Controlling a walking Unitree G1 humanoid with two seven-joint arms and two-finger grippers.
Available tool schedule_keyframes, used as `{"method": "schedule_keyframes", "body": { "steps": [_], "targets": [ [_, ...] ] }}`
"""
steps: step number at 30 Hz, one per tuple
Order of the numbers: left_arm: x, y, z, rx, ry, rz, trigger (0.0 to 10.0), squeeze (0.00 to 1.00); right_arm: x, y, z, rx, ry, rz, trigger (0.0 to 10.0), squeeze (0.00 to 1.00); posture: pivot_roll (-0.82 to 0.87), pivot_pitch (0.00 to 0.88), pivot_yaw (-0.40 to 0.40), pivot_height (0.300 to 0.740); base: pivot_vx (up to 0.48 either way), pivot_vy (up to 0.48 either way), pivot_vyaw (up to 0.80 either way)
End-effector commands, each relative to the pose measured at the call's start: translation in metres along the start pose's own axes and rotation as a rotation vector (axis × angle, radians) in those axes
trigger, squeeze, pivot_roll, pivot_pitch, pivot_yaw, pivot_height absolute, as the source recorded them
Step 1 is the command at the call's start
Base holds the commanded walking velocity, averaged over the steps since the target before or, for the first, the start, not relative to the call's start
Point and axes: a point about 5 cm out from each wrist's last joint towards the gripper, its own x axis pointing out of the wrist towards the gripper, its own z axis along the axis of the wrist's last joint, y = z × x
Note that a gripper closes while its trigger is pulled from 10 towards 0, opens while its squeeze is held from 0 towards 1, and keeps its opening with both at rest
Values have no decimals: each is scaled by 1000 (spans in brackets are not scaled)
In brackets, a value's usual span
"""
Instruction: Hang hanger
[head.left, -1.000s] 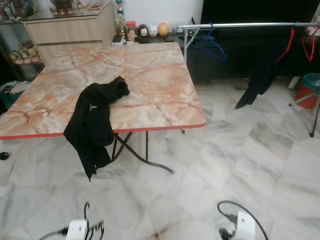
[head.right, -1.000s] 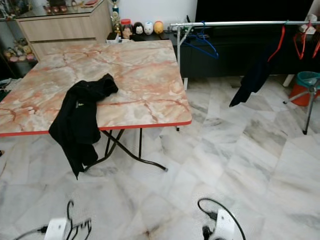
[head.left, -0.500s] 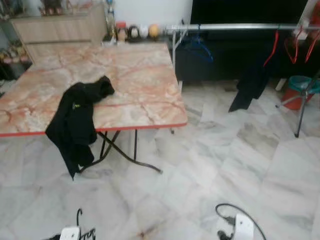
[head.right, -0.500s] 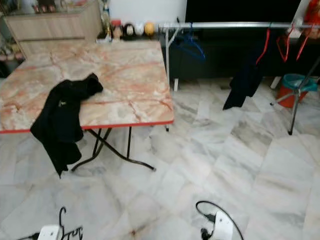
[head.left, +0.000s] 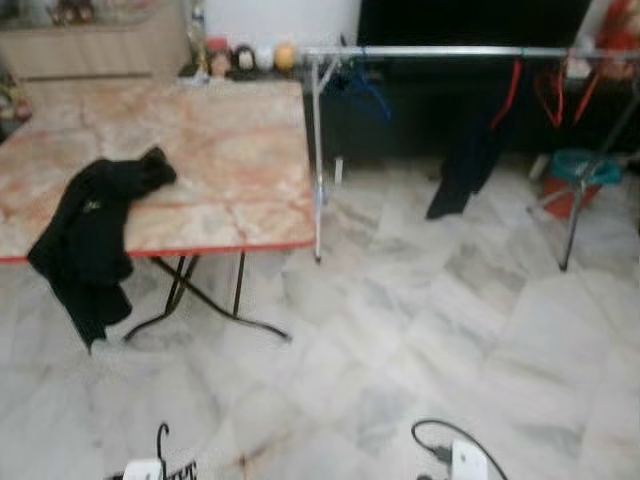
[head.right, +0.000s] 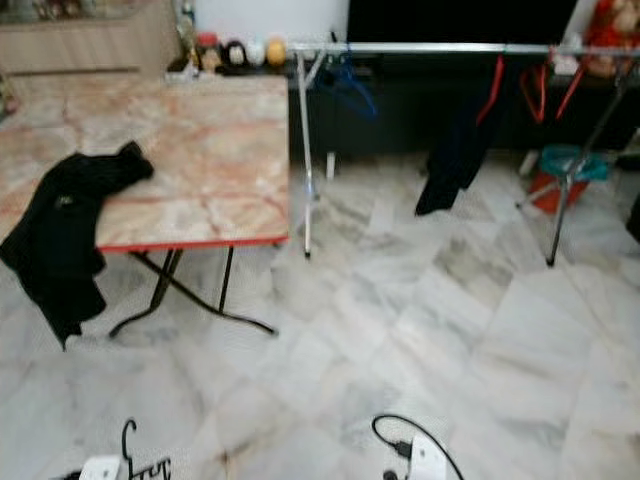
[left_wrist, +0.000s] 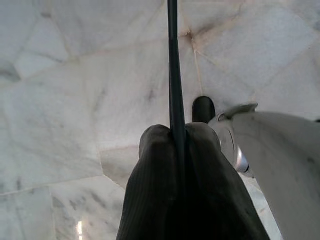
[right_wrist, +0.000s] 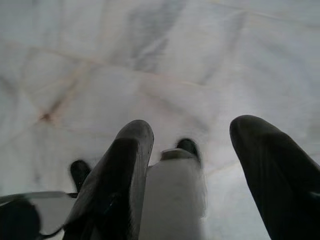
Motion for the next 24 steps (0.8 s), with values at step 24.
{"method": "schedule_keyframes", "body": {
  "steps": [24],
  "targets": [
    [-2,0,-10,13,28,-20,10000,0,0,-1,2,-34,5,7,10000,0,-3,0,24,740,0,-340,0]
  ]
}}
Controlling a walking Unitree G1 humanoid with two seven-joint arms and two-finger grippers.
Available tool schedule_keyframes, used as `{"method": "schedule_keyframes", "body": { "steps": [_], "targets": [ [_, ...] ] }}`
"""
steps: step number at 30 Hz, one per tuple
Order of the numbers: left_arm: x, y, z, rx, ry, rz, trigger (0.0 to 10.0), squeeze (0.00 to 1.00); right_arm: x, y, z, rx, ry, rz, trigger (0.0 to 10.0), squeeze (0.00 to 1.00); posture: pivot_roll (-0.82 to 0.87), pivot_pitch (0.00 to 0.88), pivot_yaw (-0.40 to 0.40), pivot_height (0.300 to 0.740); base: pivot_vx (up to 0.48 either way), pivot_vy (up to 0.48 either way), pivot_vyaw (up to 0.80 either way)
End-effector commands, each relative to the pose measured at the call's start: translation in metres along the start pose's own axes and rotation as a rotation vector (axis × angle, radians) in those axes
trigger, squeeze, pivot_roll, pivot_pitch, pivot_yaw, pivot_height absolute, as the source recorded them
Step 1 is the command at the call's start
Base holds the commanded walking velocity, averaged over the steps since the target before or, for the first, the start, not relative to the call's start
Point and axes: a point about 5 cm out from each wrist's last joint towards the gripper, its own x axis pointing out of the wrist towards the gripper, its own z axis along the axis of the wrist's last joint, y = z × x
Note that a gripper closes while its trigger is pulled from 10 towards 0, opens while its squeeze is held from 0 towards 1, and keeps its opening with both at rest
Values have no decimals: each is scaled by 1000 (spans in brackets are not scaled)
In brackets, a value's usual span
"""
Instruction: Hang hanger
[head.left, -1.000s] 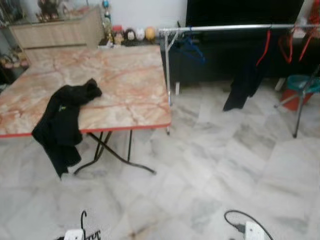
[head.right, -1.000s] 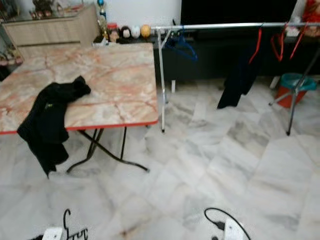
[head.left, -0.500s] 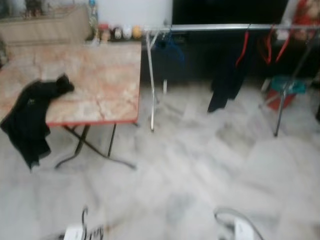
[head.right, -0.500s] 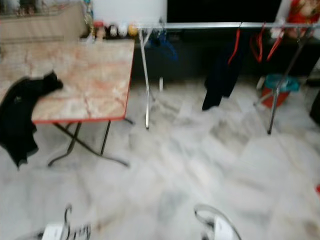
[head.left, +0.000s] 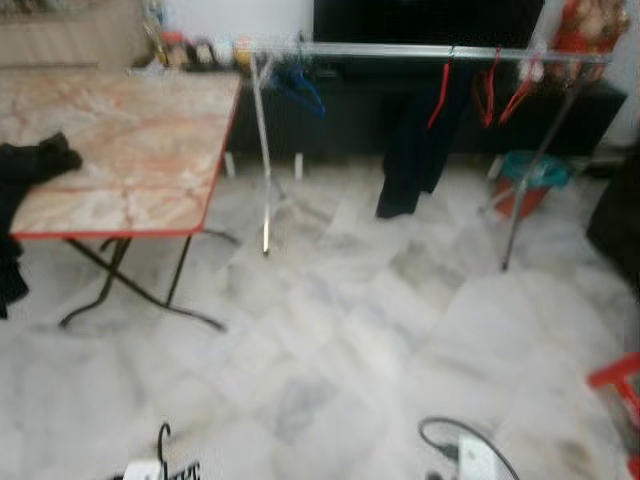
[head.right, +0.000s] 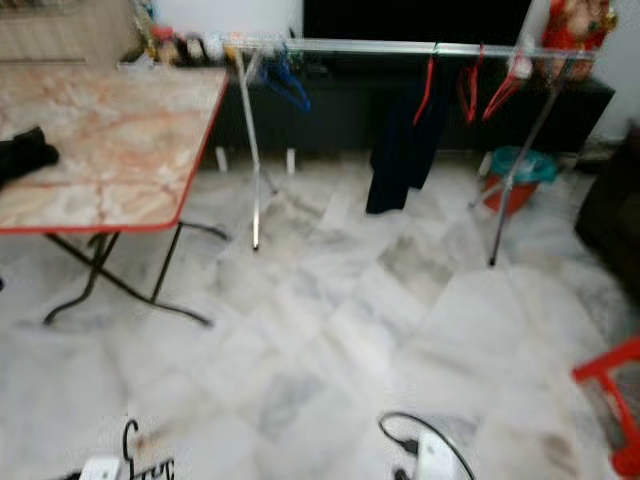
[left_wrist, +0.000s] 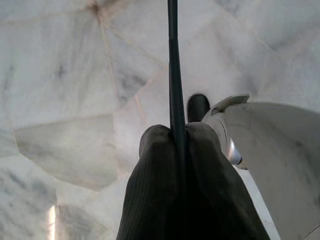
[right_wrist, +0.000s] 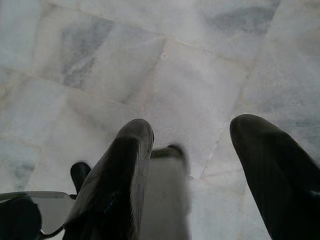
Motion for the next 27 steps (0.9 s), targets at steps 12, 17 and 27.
{"method": "schedule_keyframes", "body": {
  "steps": [12,17,27],
  "targets": [
    [0,-3,1,15,-2,-38,10000,0,-1,-11,1,13,-2,-22,10000,0,0,0,26,740,0,0,0],
    [1,-4,0,20,4,-39,10000,0,-1,-12,1,12,-2,-23,10000,0,-5,0,23,740,97,0,0],
    [-1,-4,-10,14,31,-24,10000,0,-2,-10,-11,-10,36,-16,10000,0,-19,0,28,740,267,0,0]
  ]
}}
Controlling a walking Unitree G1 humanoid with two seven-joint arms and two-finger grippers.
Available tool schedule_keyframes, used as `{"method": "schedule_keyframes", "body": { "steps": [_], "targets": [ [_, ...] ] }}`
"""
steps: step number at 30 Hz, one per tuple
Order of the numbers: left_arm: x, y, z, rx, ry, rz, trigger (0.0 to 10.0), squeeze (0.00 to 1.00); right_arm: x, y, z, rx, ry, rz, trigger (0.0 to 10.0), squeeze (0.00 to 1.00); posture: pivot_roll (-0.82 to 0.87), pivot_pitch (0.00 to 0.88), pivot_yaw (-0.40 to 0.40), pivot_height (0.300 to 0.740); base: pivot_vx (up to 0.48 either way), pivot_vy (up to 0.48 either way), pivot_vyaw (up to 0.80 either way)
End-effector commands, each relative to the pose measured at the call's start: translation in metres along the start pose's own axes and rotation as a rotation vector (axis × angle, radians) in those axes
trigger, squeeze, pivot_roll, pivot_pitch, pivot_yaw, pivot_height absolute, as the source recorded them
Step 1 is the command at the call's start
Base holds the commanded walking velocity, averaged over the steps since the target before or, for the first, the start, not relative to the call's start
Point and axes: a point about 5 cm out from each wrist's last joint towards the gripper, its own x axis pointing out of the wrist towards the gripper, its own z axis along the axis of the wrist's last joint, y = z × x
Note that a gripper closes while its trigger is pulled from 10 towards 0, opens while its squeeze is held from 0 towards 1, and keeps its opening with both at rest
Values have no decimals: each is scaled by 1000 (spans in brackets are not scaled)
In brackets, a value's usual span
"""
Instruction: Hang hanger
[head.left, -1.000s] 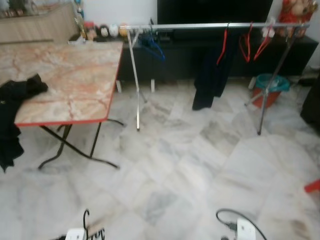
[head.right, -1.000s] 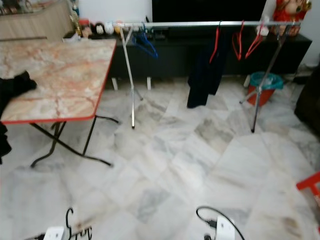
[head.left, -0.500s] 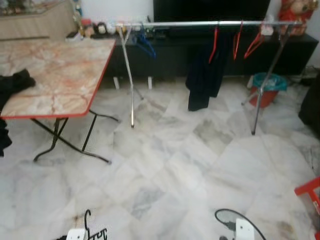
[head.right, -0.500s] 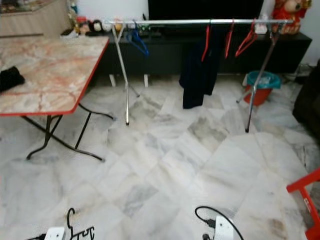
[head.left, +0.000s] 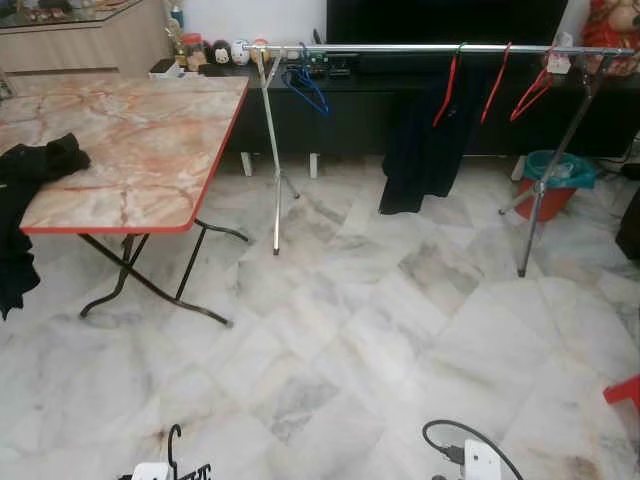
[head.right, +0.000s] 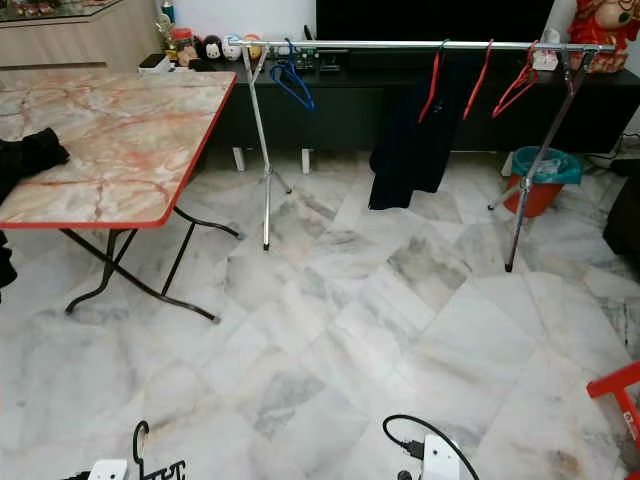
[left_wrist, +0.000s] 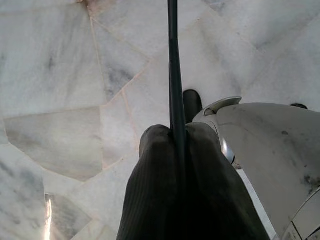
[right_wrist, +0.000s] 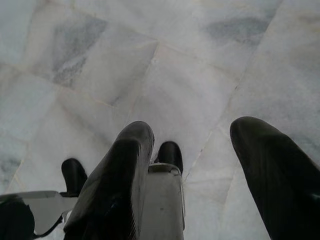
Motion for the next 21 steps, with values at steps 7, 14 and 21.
{"method": "schedule_keyframes", "body": {
  "steps": [7,14,21],
  "targets": [
    [-3,1,-19,1,45,19,10000,0,-3,3,-19,23,37,-15,10000,0,-4,0,39,740,308,0,0],
    [-6,3,-30,12,66,24,10000,0,-6,3,-32,47,56,-25,10000,0,16,0,54,740,339,0,0],
    [-9,6,-38,9,80,29,10000,0,-8,4,-40,65,60,-18,10000,0,-6,0,70,740,390,0,0]
  ]
}}
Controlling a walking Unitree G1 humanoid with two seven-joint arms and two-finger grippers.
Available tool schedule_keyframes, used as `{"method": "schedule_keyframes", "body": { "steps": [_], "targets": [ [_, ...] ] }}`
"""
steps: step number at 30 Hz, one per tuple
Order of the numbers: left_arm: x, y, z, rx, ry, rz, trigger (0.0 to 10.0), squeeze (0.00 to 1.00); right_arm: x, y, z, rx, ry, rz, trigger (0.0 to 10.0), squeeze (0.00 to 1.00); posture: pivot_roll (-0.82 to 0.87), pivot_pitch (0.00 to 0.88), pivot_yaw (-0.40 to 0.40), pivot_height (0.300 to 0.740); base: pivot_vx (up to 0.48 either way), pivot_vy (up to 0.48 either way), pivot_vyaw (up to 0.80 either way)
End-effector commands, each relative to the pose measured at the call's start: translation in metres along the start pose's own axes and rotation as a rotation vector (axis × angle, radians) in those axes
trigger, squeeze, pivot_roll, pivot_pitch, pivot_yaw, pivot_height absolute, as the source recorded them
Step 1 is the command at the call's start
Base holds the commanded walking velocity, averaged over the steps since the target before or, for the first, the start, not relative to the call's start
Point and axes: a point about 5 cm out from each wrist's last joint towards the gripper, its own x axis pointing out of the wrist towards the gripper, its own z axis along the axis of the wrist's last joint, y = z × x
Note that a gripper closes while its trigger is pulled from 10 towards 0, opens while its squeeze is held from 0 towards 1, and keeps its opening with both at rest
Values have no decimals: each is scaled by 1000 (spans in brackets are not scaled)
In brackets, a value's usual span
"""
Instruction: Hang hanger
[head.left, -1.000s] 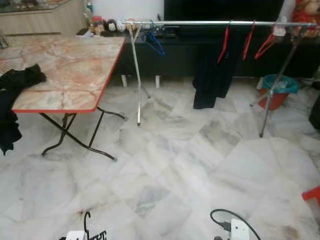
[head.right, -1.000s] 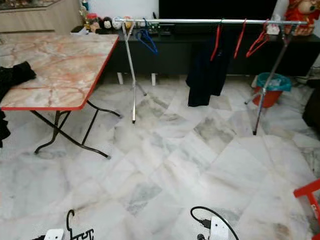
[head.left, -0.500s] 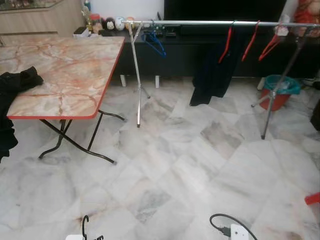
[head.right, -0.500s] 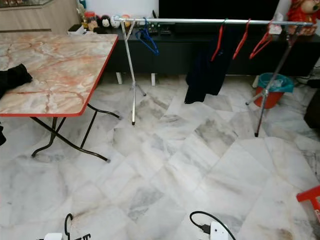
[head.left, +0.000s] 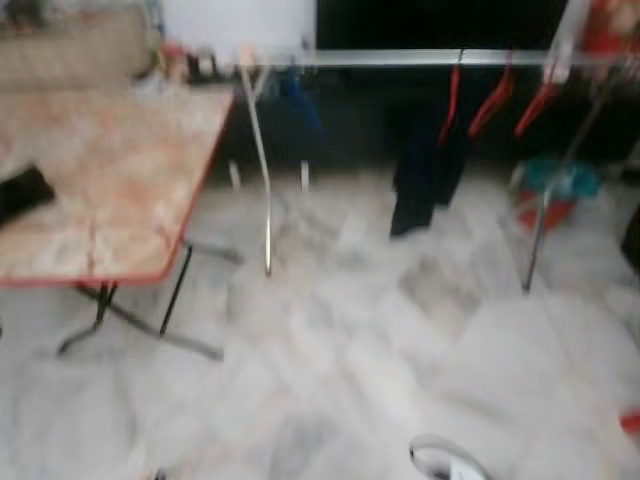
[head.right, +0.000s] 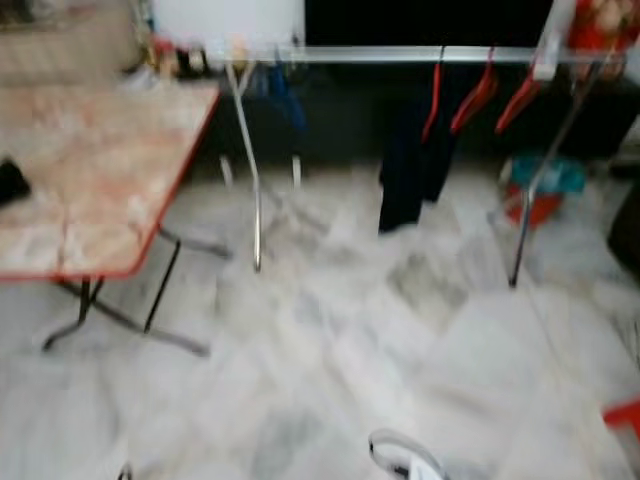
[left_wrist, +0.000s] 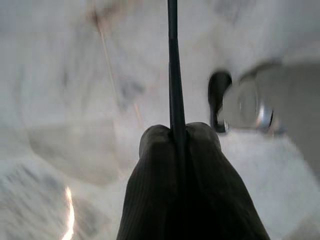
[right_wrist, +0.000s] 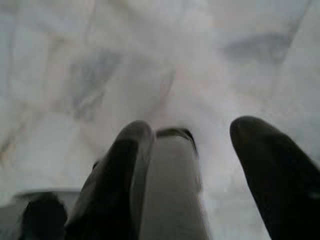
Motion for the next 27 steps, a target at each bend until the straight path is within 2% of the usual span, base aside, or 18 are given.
{"method": "schedule_keyframes", "body": {
  "steps": [1,10,16,27],
  "targets": [
    [0,-5,-2,-2,0,-12,10000,0,-3,-9,-12,12,40,-26,10000,0,-10,0,70,740,394,0,0],
    [0,-6,-4,3,3,-20,10000,0,-3,-12,-15,43,47,-64,10000,0,-28,0,70,740,403,0,0],
    [1,-7,-2,34,-3,-32,10000,0,-3,-12,-14,19,56,-57,10000,0,-15,0,65,740,404,0,-752],
    [0,-3,-1,39,-1,-22,10000,0,-3,-8,-14,28,53,-48,10000,0,-23,0,87,740,410,0,-762]
  ]
}}
